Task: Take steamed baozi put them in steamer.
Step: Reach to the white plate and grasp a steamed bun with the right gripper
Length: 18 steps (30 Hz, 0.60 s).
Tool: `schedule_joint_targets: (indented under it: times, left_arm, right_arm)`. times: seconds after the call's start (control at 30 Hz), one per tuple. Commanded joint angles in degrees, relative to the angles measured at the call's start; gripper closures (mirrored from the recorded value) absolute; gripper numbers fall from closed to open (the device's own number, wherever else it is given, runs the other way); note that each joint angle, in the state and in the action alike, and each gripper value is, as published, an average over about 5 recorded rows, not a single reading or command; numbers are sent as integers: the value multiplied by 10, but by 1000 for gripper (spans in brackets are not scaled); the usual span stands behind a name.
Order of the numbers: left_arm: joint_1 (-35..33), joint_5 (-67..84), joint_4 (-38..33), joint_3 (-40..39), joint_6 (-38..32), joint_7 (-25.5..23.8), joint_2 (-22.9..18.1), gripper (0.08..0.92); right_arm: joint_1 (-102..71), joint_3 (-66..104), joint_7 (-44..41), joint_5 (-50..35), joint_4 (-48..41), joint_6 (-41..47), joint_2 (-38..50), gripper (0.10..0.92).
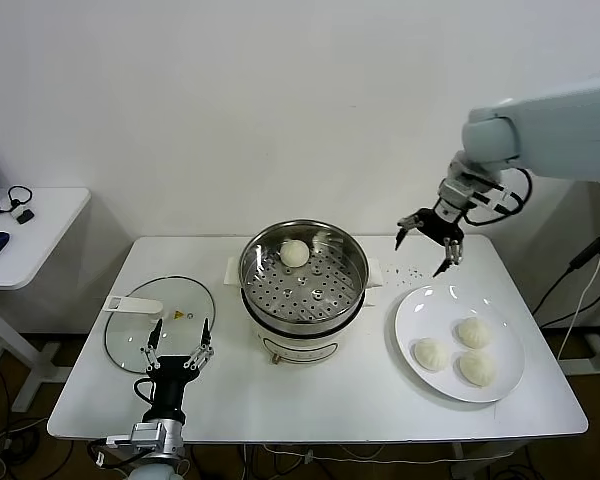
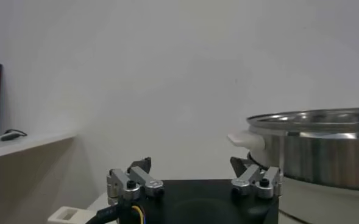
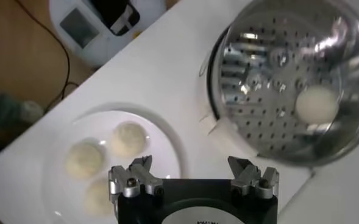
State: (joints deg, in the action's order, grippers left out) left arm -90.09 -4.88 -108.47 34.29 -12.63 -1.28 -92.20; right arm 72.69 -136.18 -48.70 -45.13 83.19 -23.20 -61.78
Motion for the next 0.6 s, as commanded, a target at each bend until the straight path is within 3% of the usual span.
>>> schedule_joint_targets:
  times: [0.03, 0.37, 0.6]
  left_arm:
    - [1, 1, 3, -1, 0, 0, -3, 177]
    - [0, 1, 6, 2, -3, 1, -1, 177]
    - [-1, -3, 9, 2, -7, 1, -2, 177]
  right_arm:
    - [31, -35, 5, -50, 107, 214, 59, 203]
    - [4, -14, 64, -42, 160, 370, 120, 203]
    - [-39, 16, 93, -22, 172, 416, 154, 203]
